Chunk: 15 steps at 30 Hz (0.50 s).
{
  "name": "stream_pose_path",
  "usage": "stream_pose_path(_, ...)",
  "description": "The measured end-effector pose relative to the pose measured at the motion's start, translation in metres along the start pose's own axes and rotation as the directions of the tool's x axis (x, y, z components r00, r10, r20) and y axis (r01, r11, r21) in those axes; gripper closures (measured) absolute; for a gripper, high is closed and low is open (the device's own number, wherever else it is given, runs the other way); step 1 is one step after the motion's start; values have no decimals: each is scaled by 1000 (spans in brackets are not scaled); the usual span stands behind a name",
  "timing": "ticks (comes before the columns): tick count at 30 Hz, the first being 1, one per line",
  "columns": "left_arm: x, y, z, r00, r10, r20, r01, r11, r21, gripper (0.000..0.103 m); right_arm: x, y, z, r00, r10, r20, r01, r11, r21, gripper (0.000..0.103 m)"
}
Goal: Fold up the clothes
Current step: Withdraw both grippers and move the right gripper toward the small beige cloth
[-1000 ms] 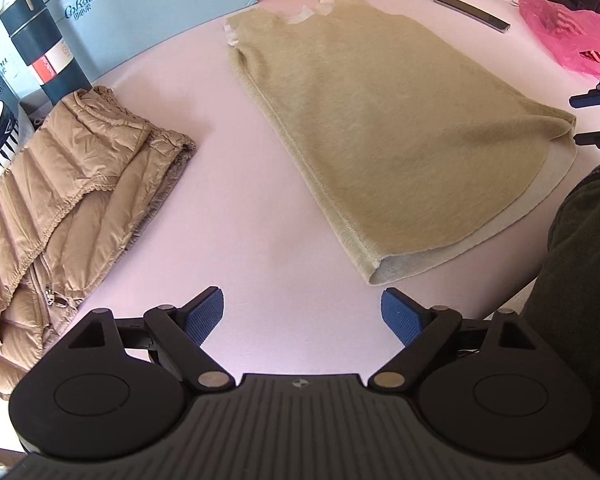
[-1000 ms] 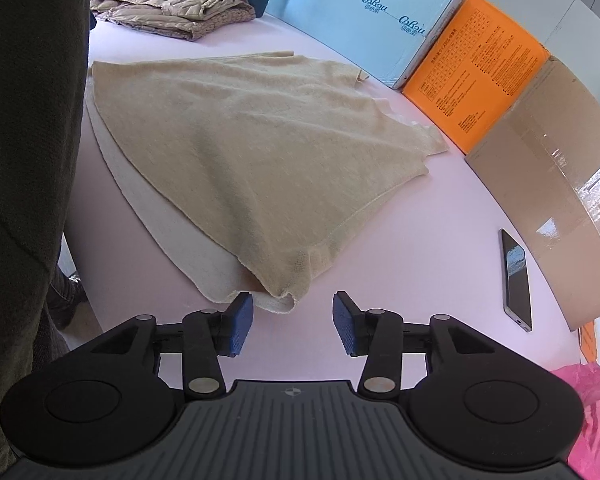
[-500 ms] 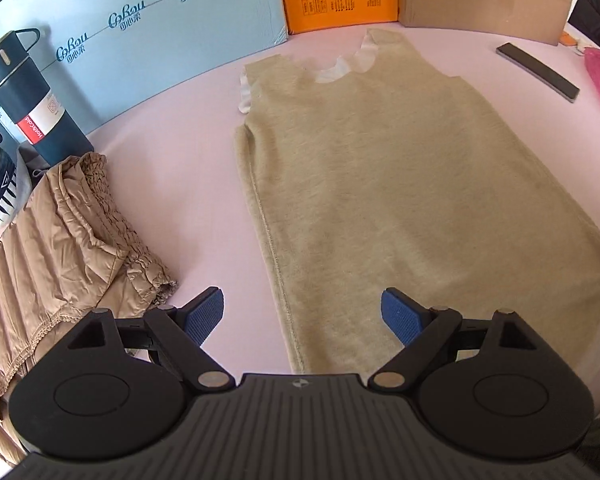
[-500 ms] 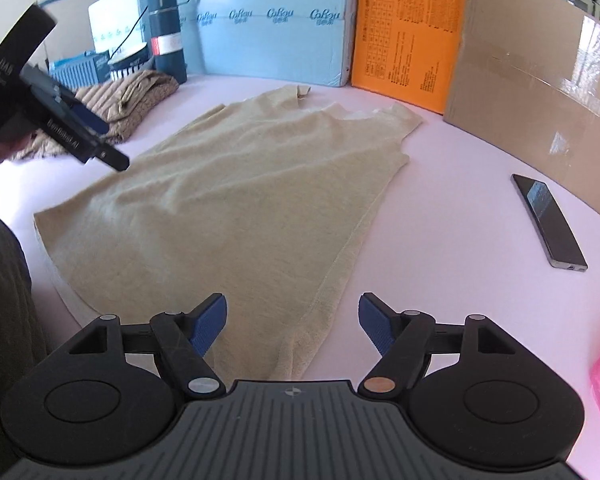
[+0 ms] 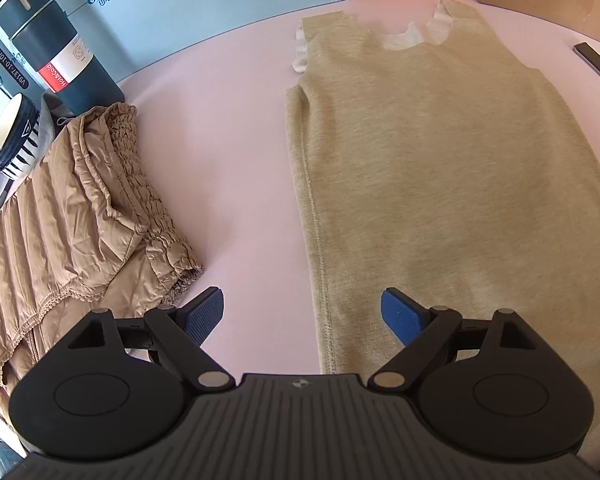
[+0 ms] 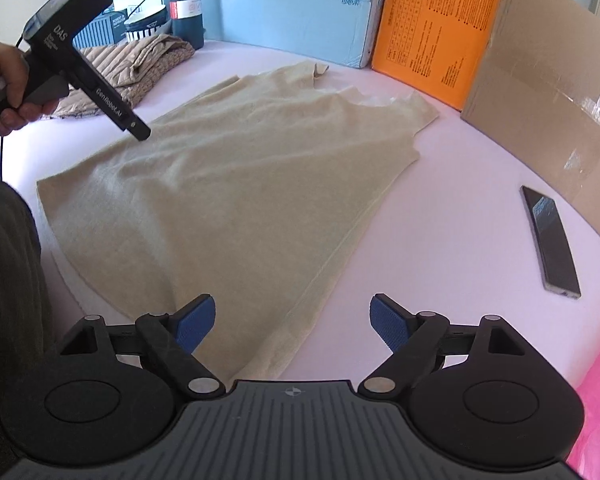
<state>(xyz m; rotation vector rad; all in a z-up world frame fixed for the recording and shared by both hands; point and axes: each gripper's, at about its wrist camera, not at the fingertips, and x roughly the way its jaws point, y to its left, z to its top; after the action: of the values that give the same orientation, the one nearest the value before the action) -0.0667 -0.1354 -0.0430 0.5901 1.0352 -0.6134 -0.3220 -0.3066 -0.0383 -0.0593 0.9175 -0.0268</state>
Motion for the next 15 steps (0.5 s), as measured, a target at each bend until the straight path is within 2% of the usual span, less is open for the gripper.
stream_pose_path(4, 4, 3, 10, 1000, 16, -1, -16, 1000, -11, 18, 9, -10, 29, 999, 0, 49, 3, 998, -61, 16)
stream_pose_path(10, 13, 5, 26, 999, 34, -6, -34, 999, -7, 18, 36, -28, 73, 995, 48, 82, -33, 985, -172, 14)
stream_pose_path(12, 15, 7, 34, 999, 33, 6, -33, 999, -7, 18, 44, -38, 88, 994, 53, 100, -34, 982, -188, 14)
stream_pose_path(15, 15, 14, 53, 998, 3, 64, -1, 1000, -18, 18, 56, -62, 114, 987, 54, 152, -28, 985, -170, 11)
